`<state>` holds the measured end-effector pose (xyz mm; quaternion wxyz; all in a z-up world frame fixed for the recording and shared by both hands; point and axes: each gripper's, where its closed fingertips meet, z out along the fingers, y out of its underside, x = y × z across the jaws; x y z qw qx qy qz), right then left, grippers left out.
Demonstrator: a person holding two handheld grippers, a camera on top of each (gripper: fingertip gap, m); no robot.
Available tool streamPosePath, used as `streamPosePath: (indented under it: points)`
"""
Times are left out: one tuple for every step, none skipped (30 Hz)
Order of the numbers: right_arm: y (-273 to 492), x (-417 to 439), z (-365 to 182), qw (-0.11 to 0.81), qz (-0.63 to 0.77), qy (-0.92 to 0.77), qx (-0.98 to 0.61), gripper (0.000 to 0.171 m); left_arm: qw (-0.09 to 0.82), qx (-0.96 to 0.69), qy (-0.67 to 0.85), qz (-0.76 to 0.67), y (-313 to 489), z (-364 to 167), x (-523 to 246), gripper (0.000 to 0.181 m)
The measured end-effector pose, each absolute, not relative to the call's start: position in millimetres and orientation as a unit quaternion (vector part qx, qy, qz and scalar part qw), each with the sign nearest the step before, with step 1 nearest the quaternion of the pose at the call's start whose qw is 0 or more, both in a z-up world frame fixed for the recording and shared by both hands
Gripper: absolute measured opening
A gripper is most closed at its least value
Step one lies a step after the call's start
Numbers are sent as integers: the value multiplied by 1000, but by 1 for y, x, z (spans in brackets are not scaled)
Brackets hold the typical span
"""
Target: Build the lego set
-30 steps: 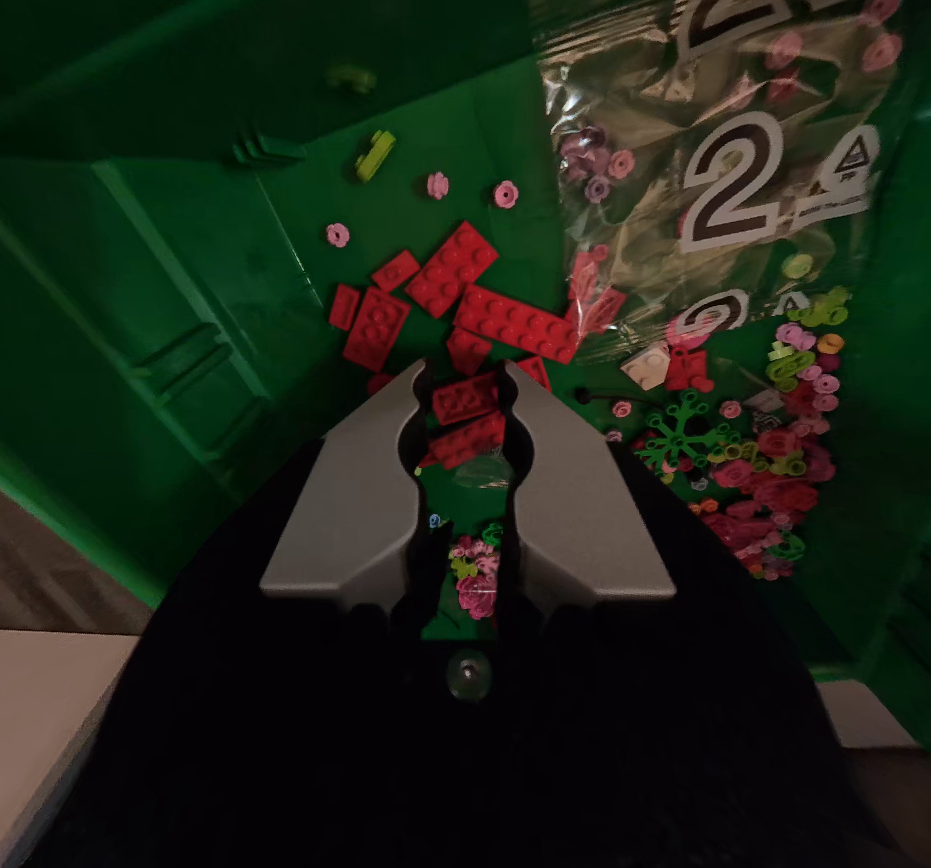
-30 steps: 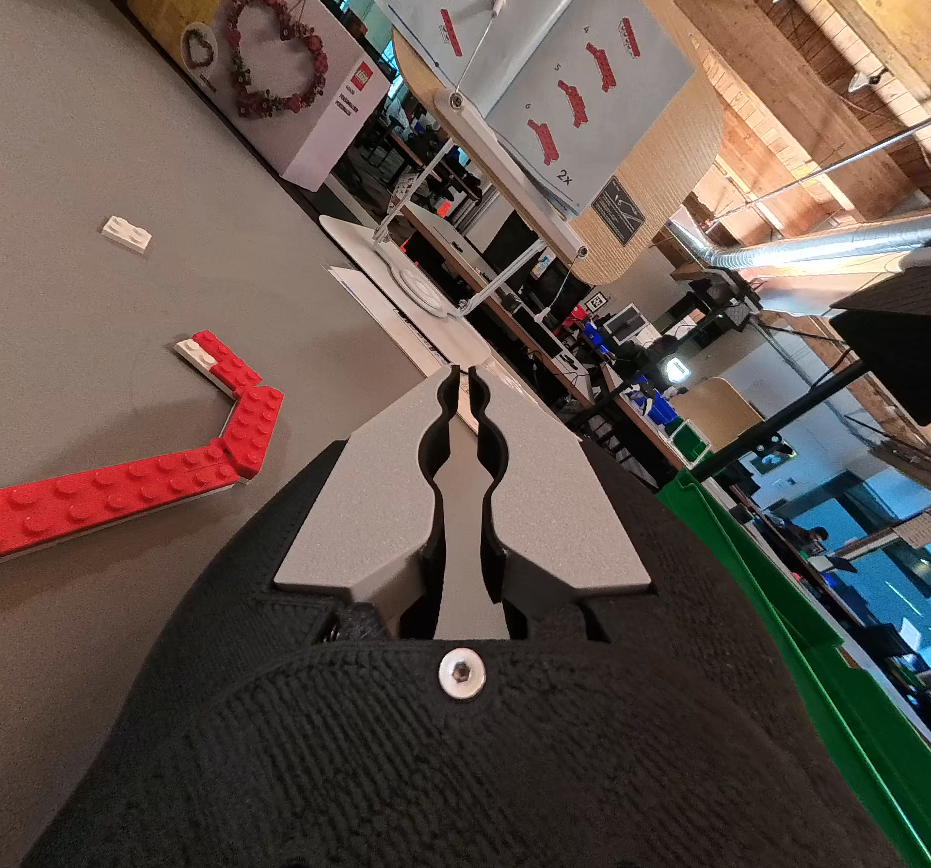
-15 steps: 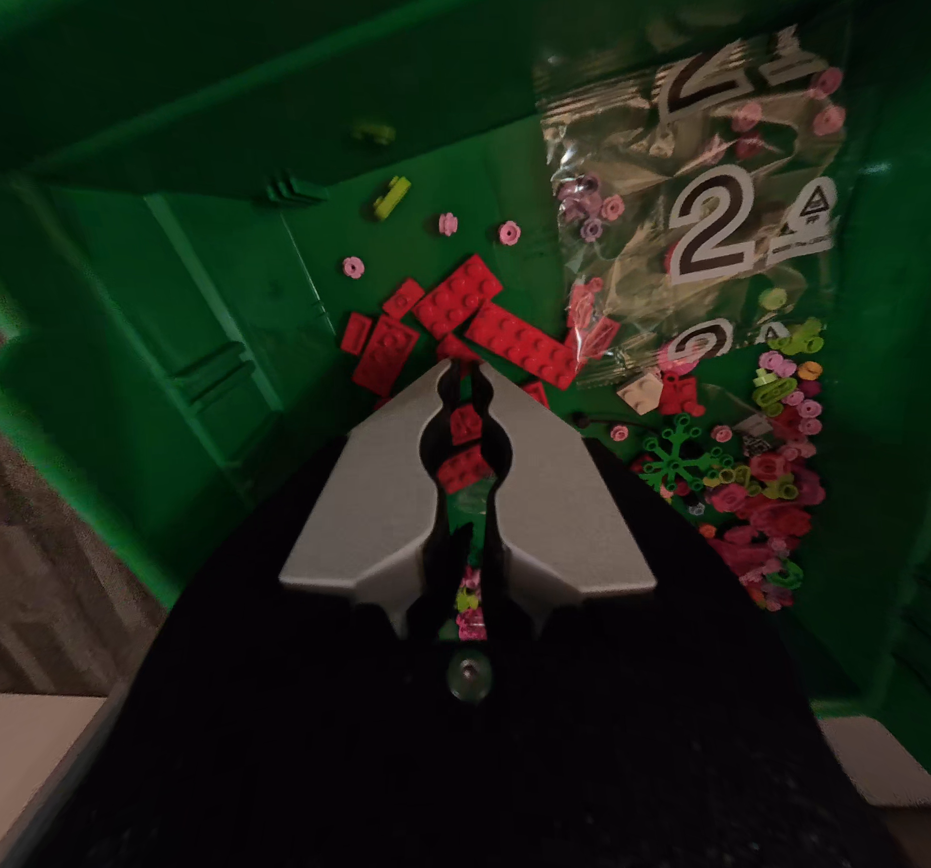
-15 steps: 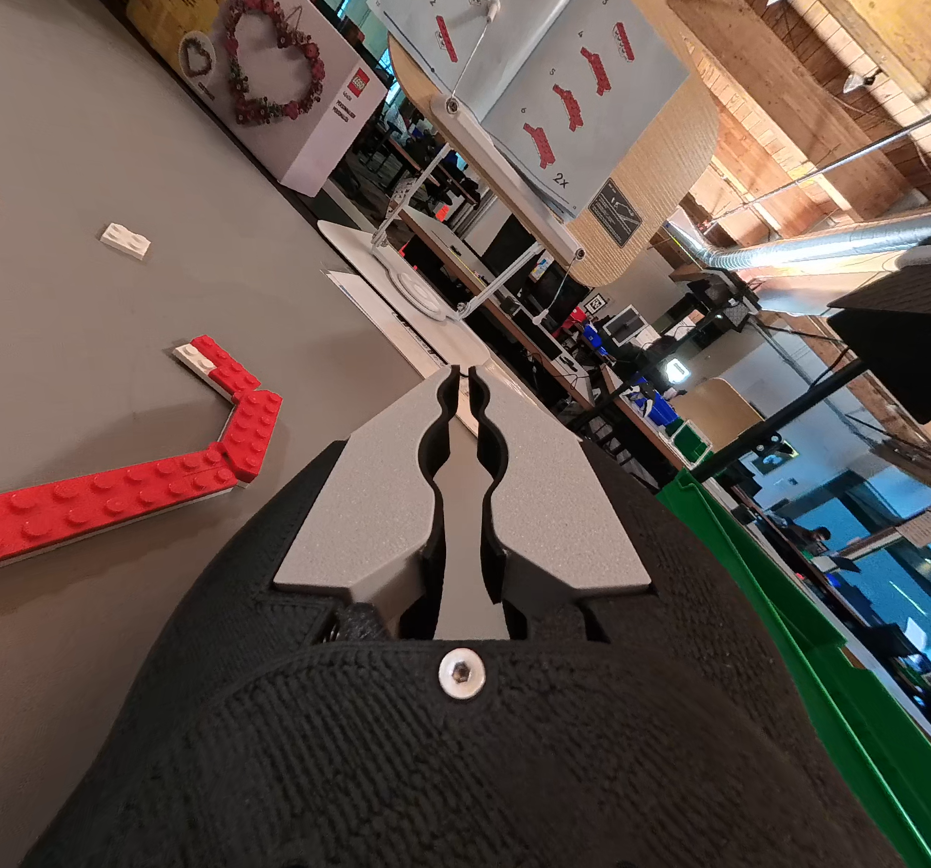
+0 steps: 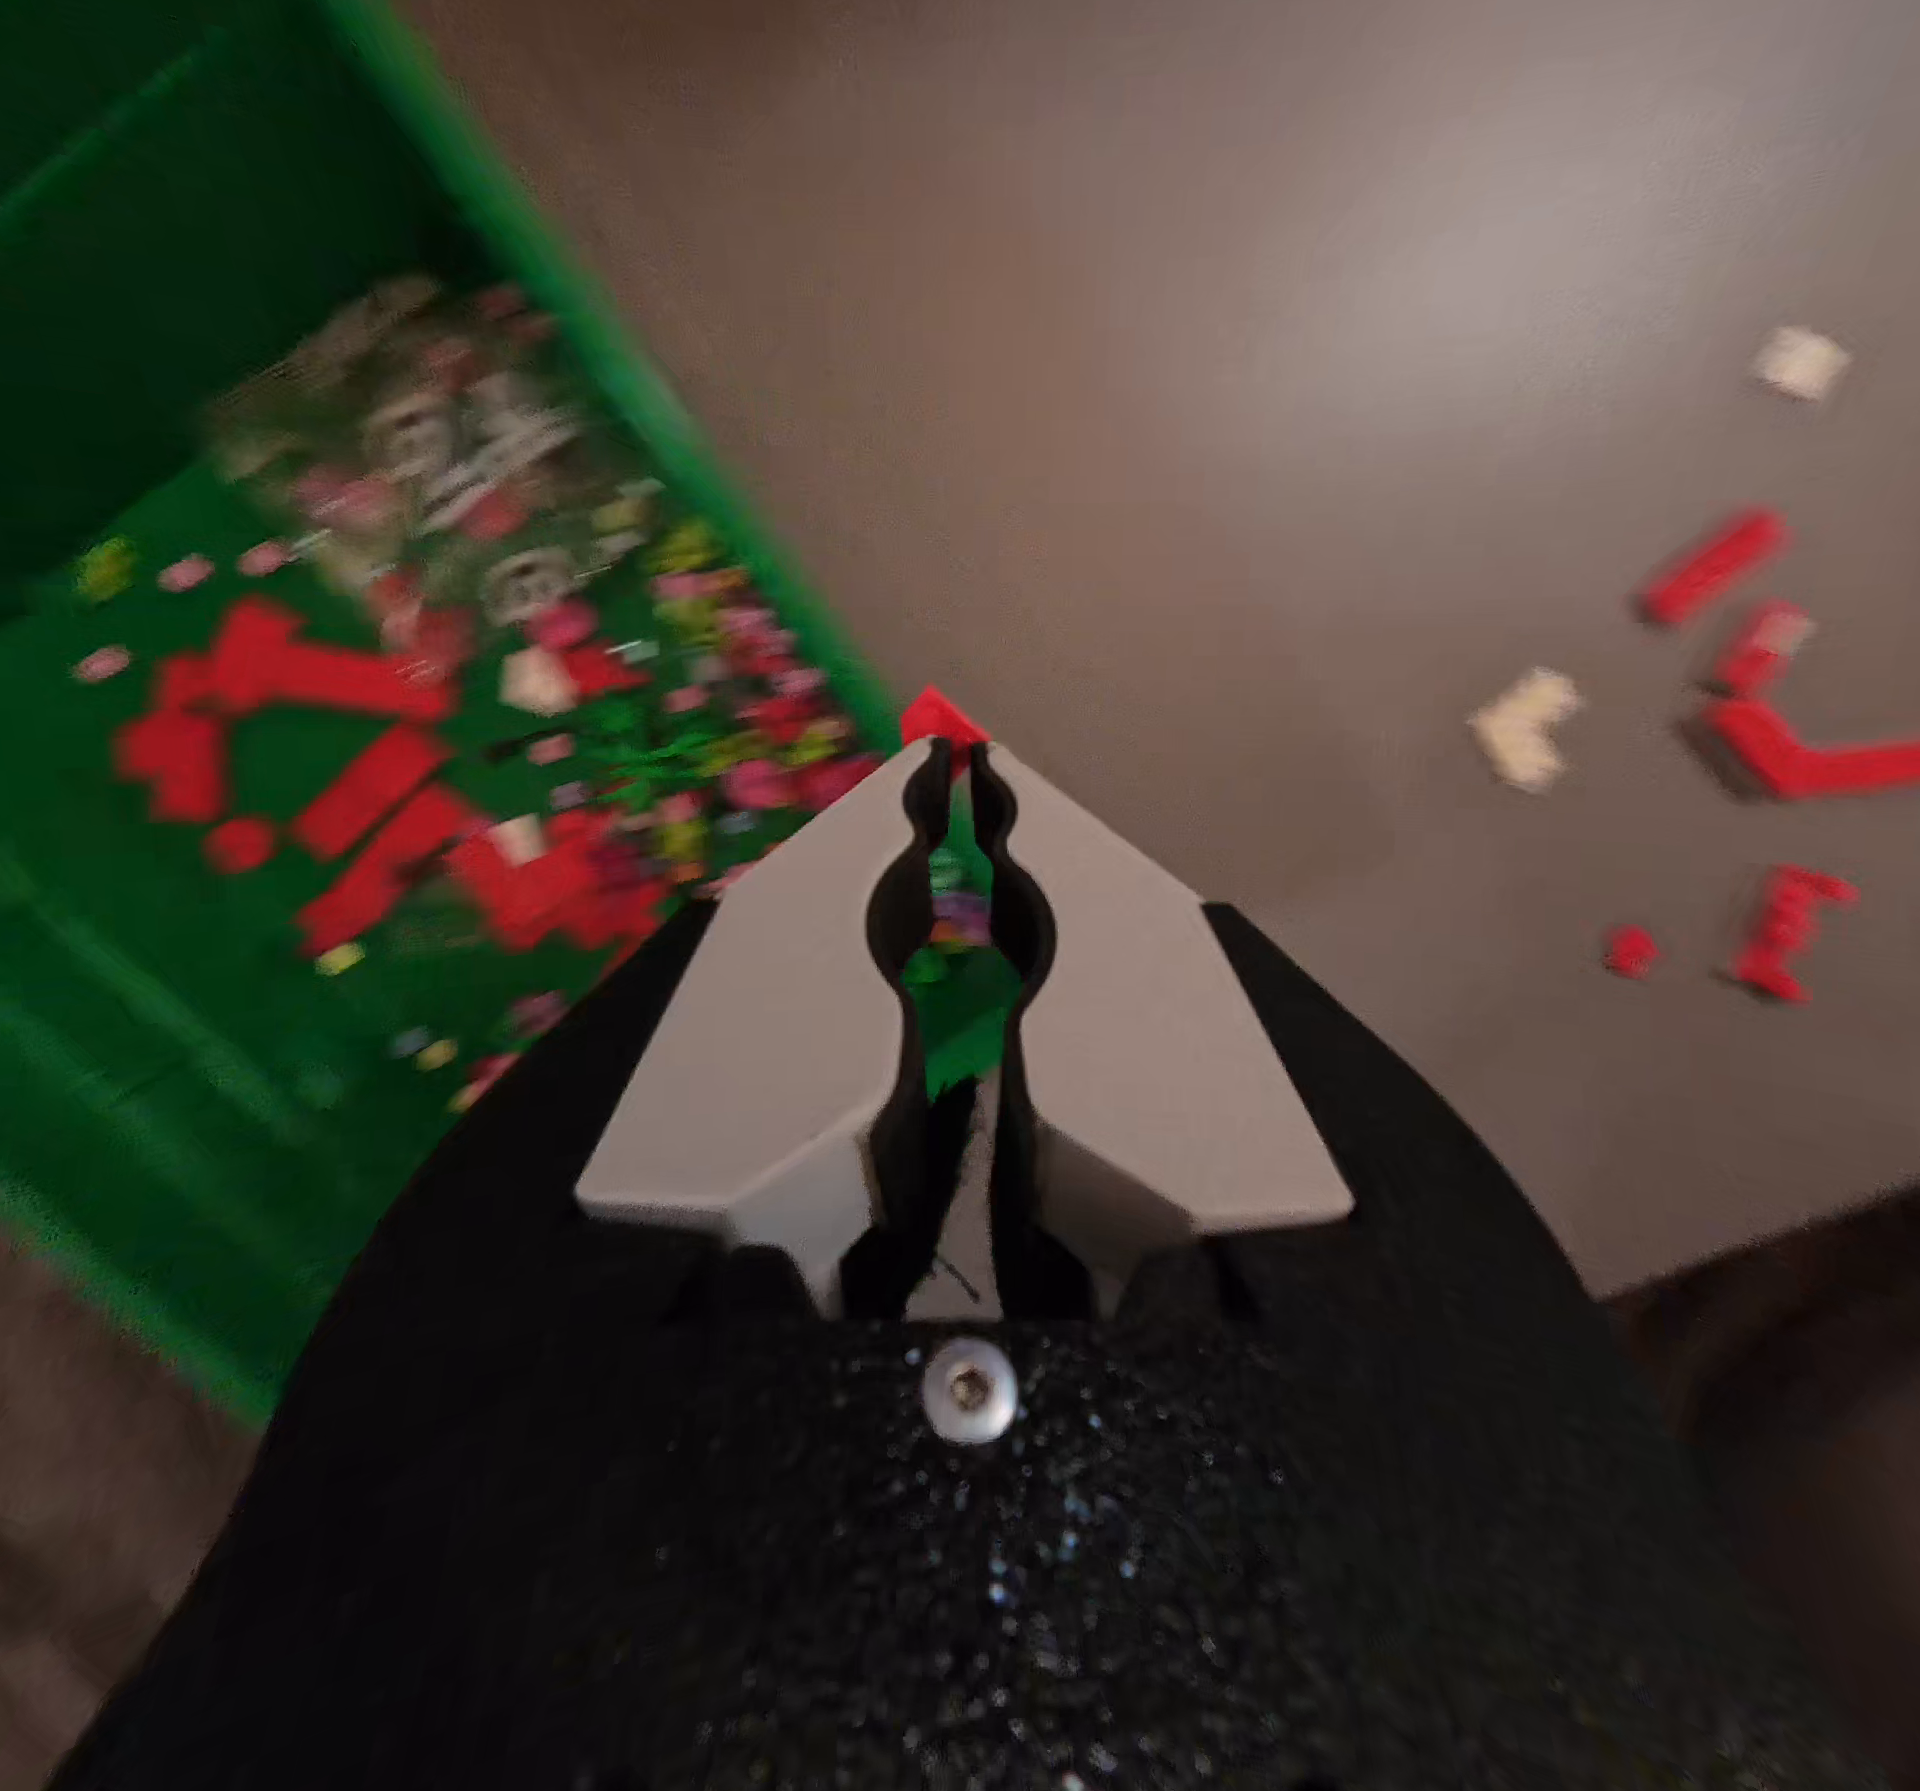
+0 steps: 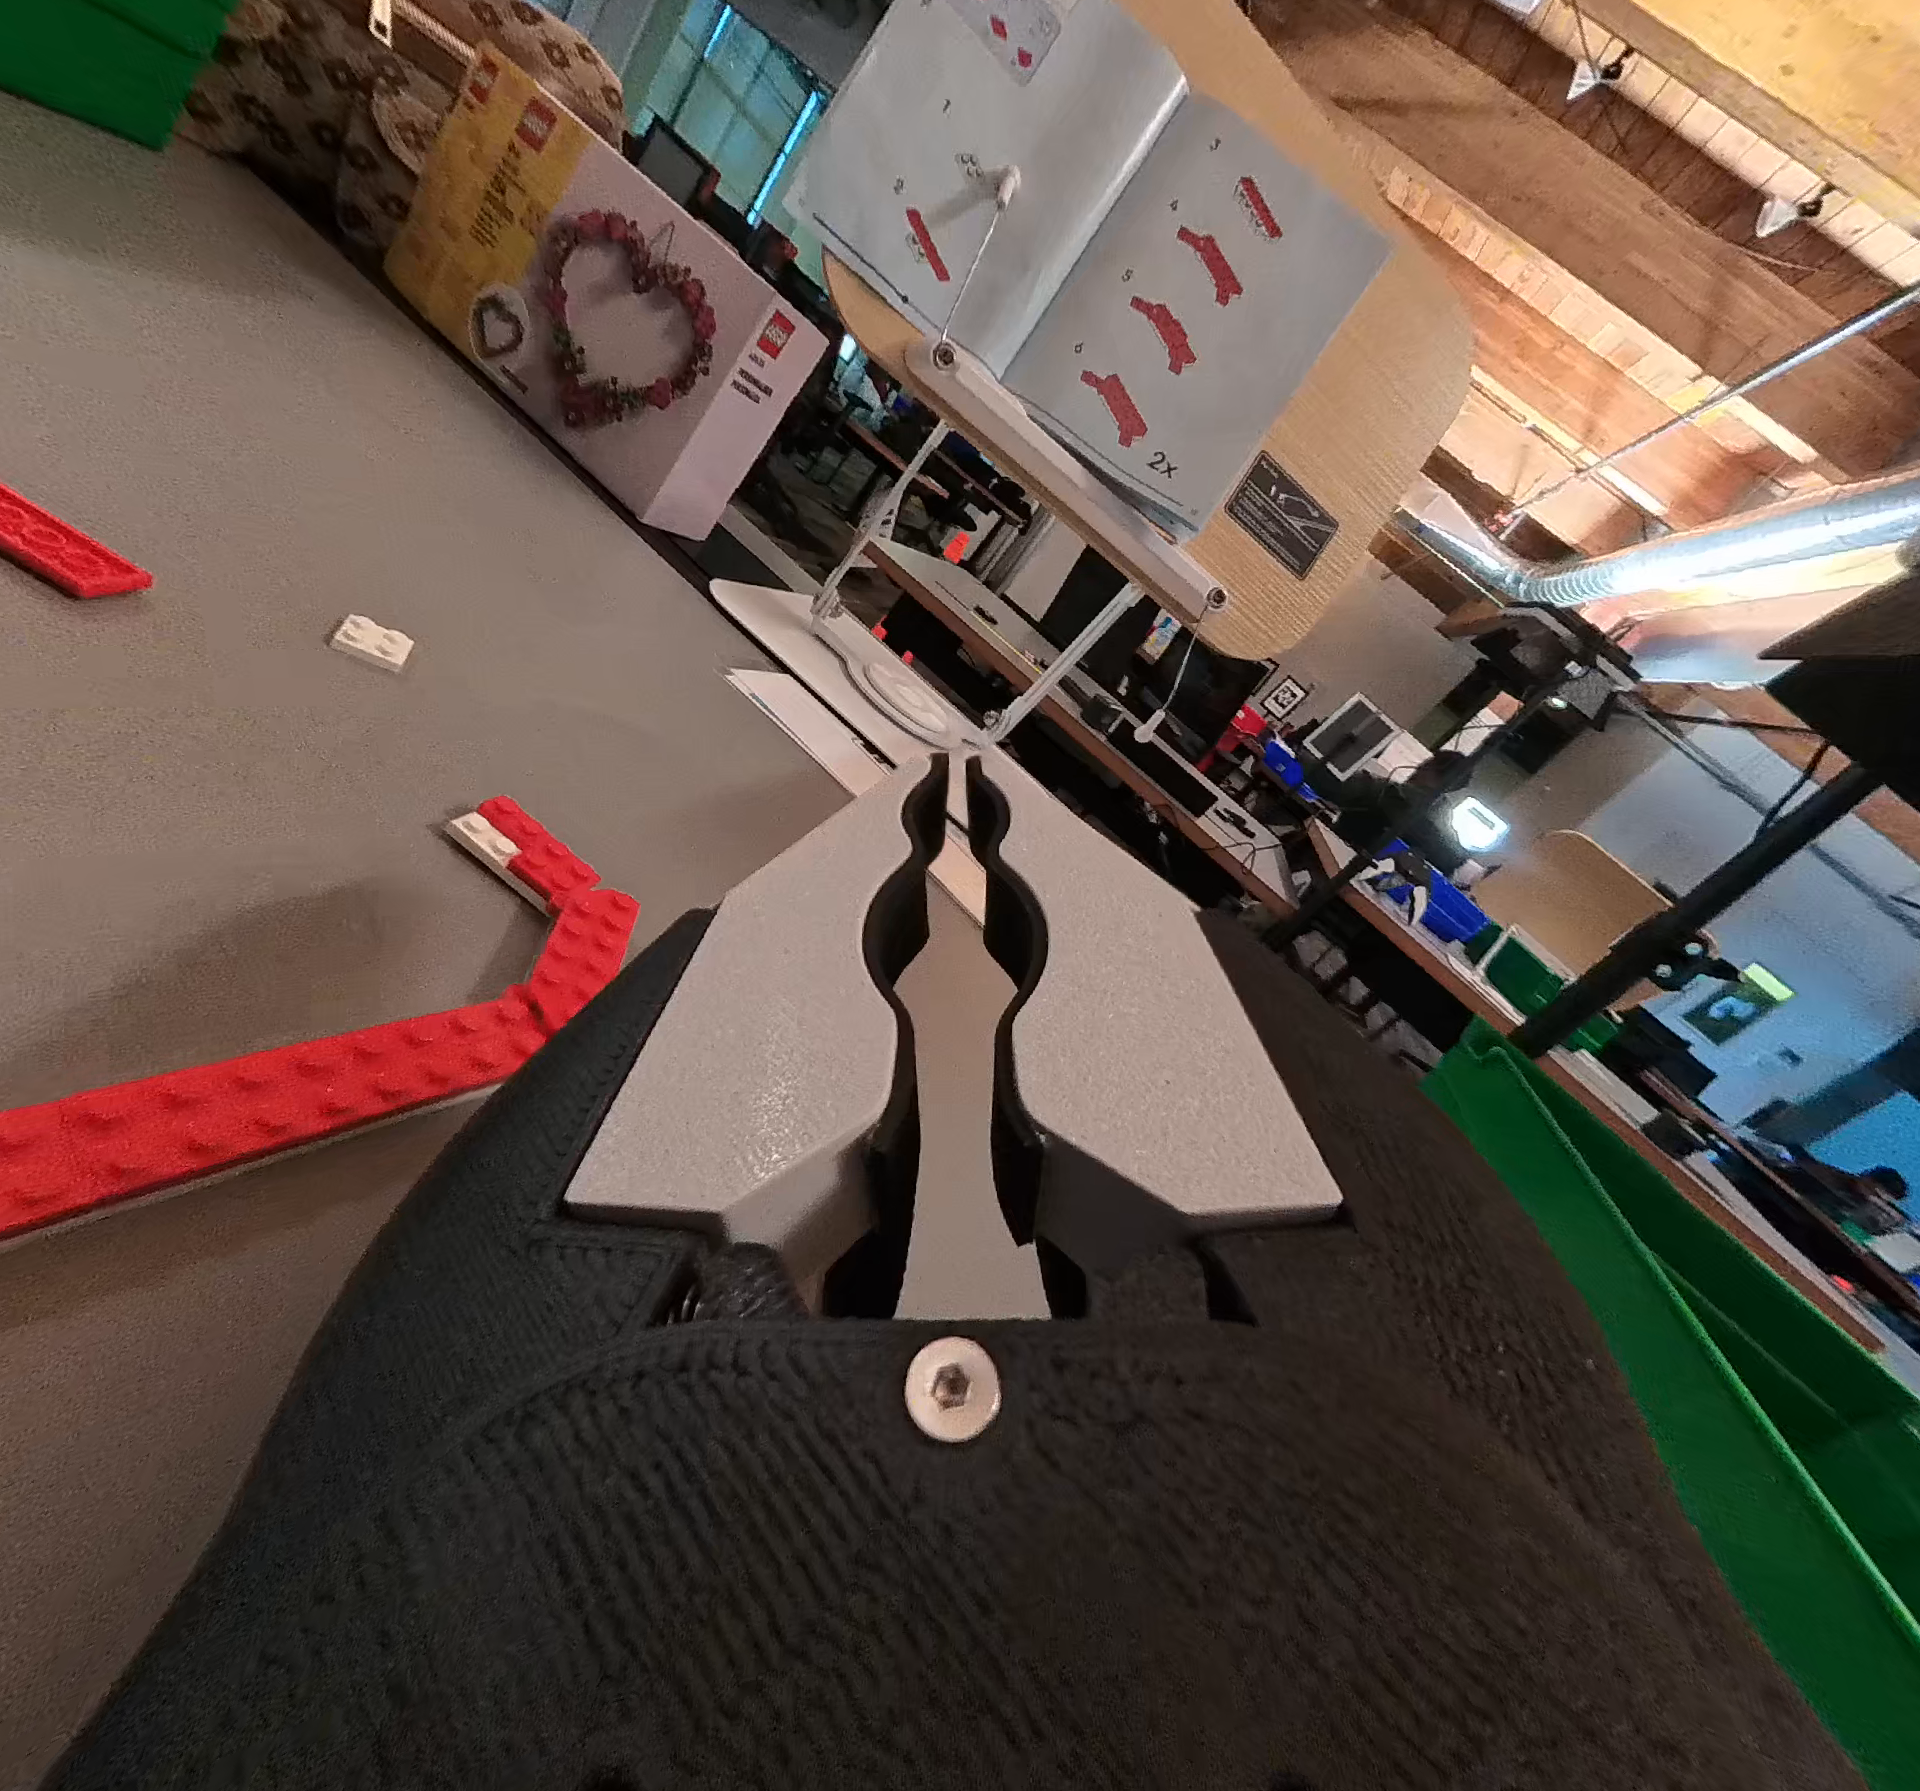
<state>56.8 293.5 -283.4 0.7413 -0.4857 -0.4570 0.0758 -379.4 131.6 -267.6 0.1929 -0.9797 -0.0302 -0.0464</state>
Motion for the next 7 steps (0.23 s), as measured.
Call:
streamPosePath:
  points:
    - [292,56,-283,741,83,-457,-485,2,206,-977,2,-62,131,-262,-345,1]
    - [291,56,-282,742,87,-456,-483,2,209,-975,38,-73,128,-261,-310,1]
    - [290,56,-281,743,90,-455,-482,2,206,-972,78,-82,122,-263,-274,2]
    - [289,55,-281,744,93,-455,-480,2,201,-968,119,-91,115,-269,-238,2]
    - [287,55,-280,745,97,-455,-478,2,191,-964,155,-102,108,-277,-202,1]
    - [286,54,-279,746,98,-456,-476,1,175,-959,194,-110,98,-289,-169,1]
    - [284,53,-279,747,99,-457,-473,2,157,-954,231,-112,90,-302,-140,2]
